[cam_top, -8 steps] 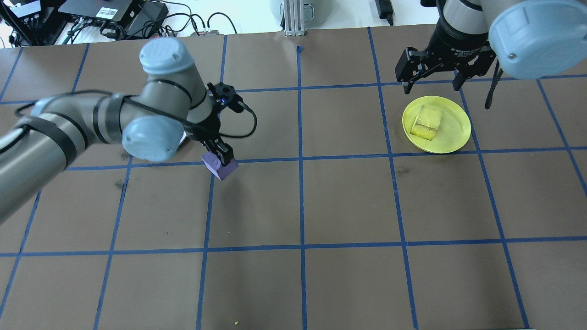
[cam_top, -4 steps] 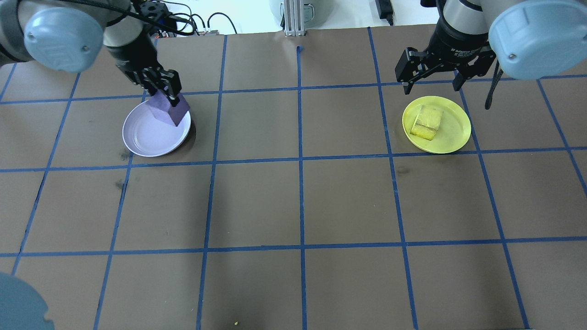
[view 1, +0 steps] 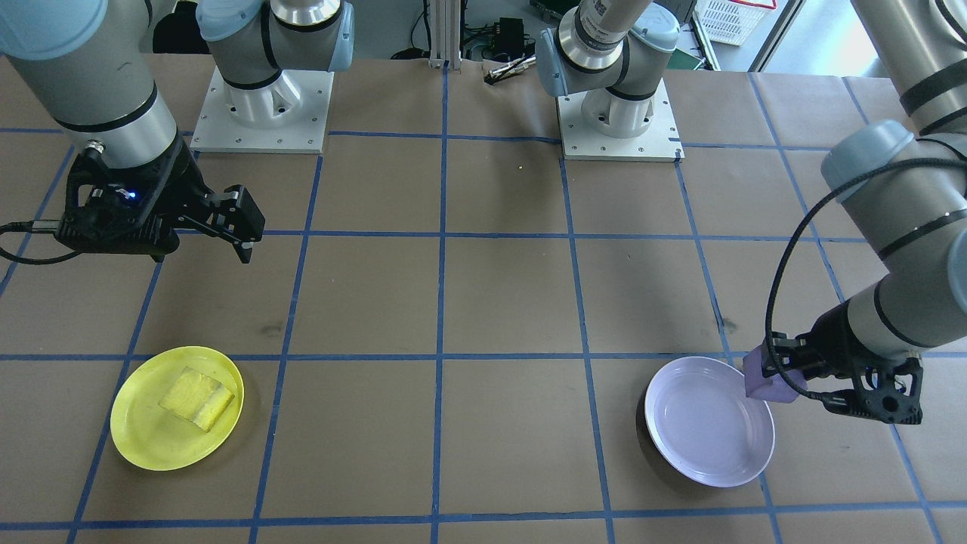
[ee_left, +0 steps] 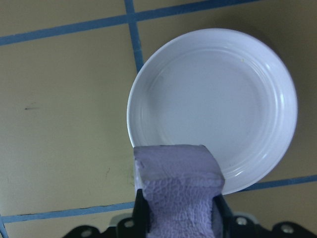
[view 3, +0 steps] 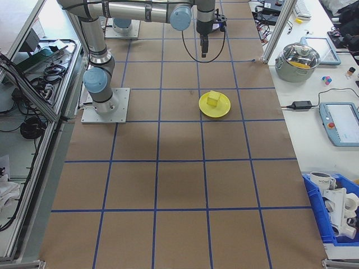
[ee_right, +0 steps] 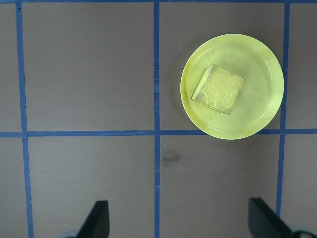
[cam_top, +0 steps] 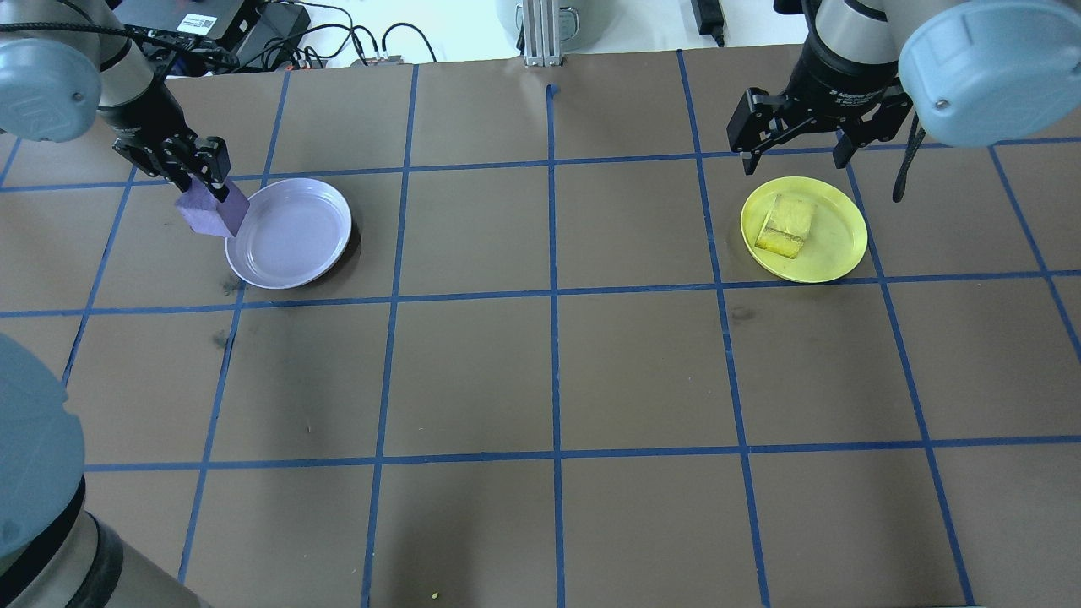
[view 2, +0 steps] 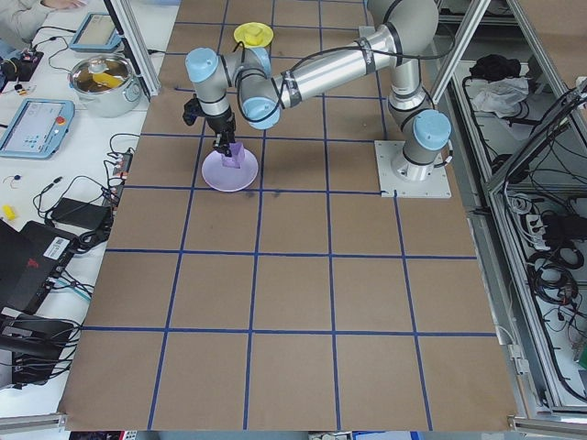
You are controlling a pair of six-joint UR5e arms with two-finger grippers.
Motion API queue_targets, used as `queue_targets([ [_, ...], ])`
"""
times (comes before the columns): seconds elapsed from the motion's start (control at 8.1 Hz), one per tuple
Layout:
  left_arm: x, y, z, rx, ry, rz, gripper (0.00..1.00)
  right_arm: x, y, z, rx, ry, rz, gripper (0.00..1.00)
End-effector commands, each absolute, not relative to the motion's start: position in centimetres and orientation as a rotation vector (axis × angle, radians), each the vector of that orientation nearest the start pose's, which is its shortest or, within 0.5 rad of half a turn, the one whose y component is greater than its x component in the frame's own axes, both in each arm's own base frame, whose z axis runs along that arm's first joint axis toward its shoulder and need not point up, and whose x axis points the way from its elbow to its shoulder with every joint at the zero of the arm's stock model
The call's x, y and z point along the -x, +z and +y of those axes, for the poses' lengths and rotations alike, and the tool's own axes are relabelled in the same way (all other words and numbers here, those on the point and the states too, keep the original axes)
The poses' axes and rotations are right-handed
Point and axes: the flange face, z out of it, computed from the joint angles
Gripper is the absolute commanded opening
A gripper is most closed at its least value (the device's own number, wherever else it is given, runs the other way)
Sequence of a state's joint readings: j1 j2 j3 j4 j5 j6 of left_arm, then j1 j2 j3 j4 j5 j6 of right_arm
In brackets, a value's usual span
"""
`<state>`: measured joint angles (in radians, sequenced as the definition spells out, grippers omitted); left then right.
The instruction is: Sort blocks by color into plates
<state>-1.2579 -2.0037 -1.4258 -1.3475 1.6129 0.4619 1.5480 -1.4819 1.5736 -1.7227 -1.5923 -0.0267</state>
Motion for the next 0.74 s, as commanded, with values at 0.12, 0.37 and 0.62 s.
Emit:
queue_targets([
  [0.12, -7.1, 29.7, -67.1, -0.029, 0.153, 3.130, 0.00, -11.9, 45.6, -53.7, 0.006, -0.094, 3.163, 1.00],
  [0.37, -6.1, 26.5, -67.9, -0.015, 0.222, 3.143, 0.00, -11.9, 45.6, -53.7, 0.004, -0.096, 3.163, 1.00],
  [0.62, -4.1, 25.9, -68.5, -0.028, 0.223, 3.158, 0.00, -11.9, 45.6, -53.7, 0.006, -0.094, 3.163, 1.00],
])
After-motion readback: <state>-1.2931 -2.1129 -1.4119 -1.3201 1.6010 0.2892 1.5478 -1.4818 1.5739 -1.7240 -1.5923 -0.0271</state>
